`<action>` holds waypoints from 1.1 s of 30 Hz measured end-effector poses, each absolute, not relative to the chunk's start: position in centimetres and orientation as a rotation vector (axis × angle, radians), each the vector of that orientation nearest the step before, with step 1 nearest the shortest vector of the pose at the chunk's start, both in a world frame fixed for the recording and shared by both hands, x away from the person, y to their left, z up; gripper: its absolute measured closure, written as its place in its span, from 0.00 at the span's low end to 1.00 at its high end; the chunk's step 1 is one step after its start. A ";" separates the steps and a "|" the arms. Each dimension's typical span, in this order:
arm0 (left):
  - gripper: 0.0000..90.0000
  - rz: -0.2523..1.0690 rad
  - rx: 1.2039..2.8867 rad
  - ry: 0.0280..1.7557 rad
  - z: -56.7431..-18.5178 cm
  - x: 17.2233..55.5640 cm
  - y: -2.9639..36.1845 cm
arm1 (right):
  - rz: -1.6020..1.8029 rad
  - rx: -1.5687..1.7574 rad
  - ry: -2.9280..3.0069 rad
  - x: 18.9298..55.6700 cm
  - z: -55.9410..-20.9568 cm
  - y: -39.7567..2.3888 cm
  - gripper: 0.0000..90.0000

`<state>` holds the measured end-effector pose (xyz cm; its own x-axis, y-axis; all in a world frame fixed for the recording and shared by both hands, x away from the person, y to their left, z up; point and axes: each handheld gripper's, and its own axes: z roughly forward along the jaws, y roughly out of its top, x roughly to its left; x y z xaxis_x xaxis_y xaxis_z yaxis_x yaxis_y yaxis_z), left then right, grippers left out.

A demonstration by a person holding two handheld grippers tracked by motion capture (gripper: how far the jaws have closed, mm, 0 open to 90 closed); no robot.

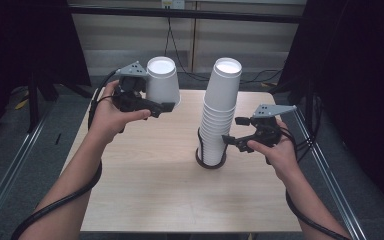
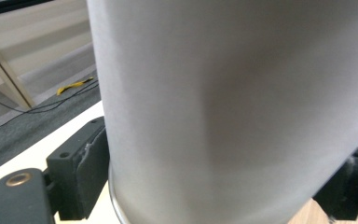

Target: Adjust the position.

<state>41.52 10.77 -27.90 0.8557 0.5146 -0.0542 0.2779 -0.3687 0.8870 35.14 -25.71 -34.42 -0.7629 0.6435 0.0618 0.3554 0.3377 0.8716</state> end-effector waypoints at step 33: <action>0.14 0.244 2.079 0.581 -33.1 39.6 12.2 | 1.351 0.846 2.381 33.9 -36.2 -25.6 0.16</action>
